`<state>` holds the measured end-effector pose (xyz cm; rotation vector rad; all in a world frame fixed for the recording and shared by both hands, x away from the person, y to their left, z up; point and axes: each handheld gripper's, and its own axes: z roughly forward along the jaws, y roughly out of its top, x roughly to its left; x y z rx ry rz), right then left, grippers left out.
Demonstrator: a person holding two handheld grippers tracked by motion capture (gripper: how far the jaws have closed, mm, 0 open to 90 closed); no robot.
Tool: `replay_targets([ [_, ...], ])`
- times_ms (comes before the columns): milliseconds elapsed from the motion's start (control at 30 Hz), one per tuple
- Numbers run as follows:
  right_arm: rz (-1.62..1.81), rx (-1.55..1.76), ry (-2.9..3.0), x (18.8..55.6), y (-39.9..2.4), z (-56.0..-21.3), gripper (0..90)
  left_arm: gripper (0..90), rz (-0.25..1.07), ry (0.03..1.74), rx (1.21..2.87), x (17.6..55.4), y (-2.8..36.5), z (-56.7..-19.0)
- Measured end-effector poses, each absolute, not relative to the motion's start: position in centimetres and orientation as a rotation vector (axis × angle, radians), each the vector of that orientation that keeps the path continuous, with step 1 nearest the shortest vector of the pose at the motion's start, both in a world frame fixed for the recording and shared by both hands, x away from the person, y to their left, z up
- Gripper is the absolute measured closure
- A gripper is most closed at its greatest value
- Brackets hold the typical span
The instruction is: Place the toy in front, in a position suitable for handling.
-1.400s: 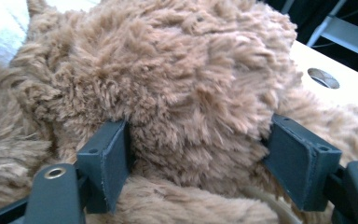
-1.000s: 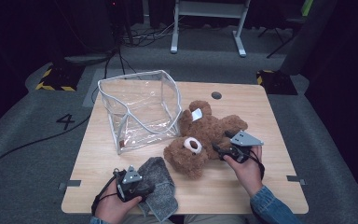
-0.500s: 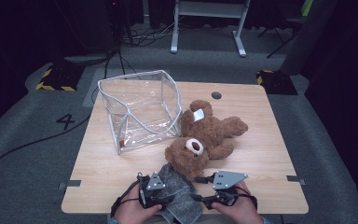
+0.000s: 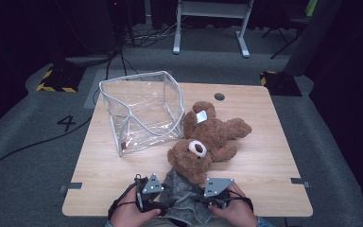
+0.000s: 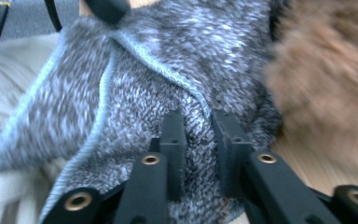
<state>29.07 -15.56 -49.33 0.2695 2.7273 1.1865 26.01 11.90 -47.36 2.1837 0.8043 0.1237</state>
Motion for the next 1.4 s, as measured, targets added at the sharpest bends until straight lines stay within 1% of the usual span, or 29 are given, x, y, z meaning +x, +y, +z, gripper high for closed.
replay_targets([
  [33, 1.193, 0.302, 2.711, 29.2, -17.3, -48.9, 78.4, 36.4, 0.135, 0.814, 2.184, 26.1, 12.3, -47.2],
  [100, 1.199, 0.316, 2.699, 29.1, -17.9, -48.7, 78.5, 36.3, 0.138, 0.832, 2.171, 26.3, 12.7, -47.0],
  [200, 1.197, 0.377, 2.688, 28.9, -20.8, -48.1, 78.5, 35.9, 0.170, 0.834, 2.169, 26.7, 13.0, -46.8],
  [233, 1.182, 0.447, 2.674, 28.8, -22.7, -47.9, 78.5, 35.3, 0.167, 0.842, 2.161, 26.8, 12.9, -46.8],
  [267, 1.182, 0.447, 2.674, 28.8, -22.7, -47.9, 78.5, 35.3, 0.169, 0.834, 2.168, 26.9, 12.9, -46.8],
  [367, 1.152, 0.561, 2.617, 29.1, -26.1, -47.5, 78.5, 34.5, 0.173, 0.830, 2.166, 27.3, 12.4, -46.6],
  [500, 1.117, 0.635, 2.568, 29.4, -28.3, -47.2, 78.5, 34.1, 0.199, 0.831, 2.155, 27.8, 12.1, -46.4],
  [533, 1.102, 0.680, 2.526, 29.6, -29.7, -47.0, 78.5, 33.9, 0.189, 0.833, 2.151, 27.9, 12.0, -46.5],
  [567, 1.102, 0.680, 2.526, 29.6, -29.7, -47.0, 78.5, 33.9, 0.195, 0.836, 2.151, 28.1, 11.9, -46.5],
  [700, 1.080, 0.798, 2.453, 30.1, -32.6, -46.9, 78.1, 33.3, 0.190, 0.836, 2.149, 28.7, 11.3, -46.7],
  [733, 1.053, 0.843, 2.406, 30.4, -34.1, -47.0, 77.7, 32.8, 0.183, 0.828, 2.155, 28.9, 10.9, -46.8],
  [867, 1.020, 0.917, 2.356, 30.7, -35.7, -47.4, 76.3, 32.5, 0.182, 0.809, 2.163, 29.1, 10.2, -46.9],
  [900, 1.006, 0.954, 2.333, 30.9, -36.3, -47.5, 74.5, 32.5, 0.176, 0.817, 2.159, 29.2, 10.0, -47.0],
  [933, 0.988, 0.992, 2.305, 31.1, -37.0, -47.6, 65.6, 32.5, 0.177, 0.822, 2.153, 29.3, 9.8, -47.0],
  [967, 0.988, 0.992, 2.305, 31.1, -37.0, -47.6, 65.6, 32.5, 0.176, 0.821, 2.147, 29.4, 9.6, -47.1],
  [1000, 0.986, 1.002, 2.293, 31.2, -37.2, -47.6, 50.7, 32.6, 0.174, 0.826, 2.133, 29.6, 9.3, -47.2],
  [1033, 0.986, 1.002, 2.293, 31.2, -37.2, -47.6, 50.7, 32.6, 0.174, 0.826, 2.133, 29.6, 9.3, -47.2],
  [1100, 0.987, 1.003, 2.277, 31.2, -37.1, -47.5, 43.3, 32.5, 0.192, 0.841, 2.121, 29.7, 9.1, -47.1],
  [1167, 1.003, 0.995, 2.262, 31.0, -36.8, -47.2, 40.1, 32.5, 0.211, 0.851, 2.111, 30.0, 9.0, -47.0],
  [1233, 1.037, 0.989, 2.249, 30.9, -36.6, -46.8, 39.3, 32.3, 0.249, 0.884, 2.082, 30.4, 8.8, -46.8],
  [1333, 1.082, 0.974, 2.240, 31.1, -36.2, -46.3, 39.0, 32.2, 0.269, 0.907, 2.047, 30.9, 8.3, -46.8],
  [1400, 1.119, 0.952, 2.261, 32.0, -35.3, -46.0, 38.6, 31.8, 0.279, 0.928, 2.031, 31.6, 7.7, -47.0],
])
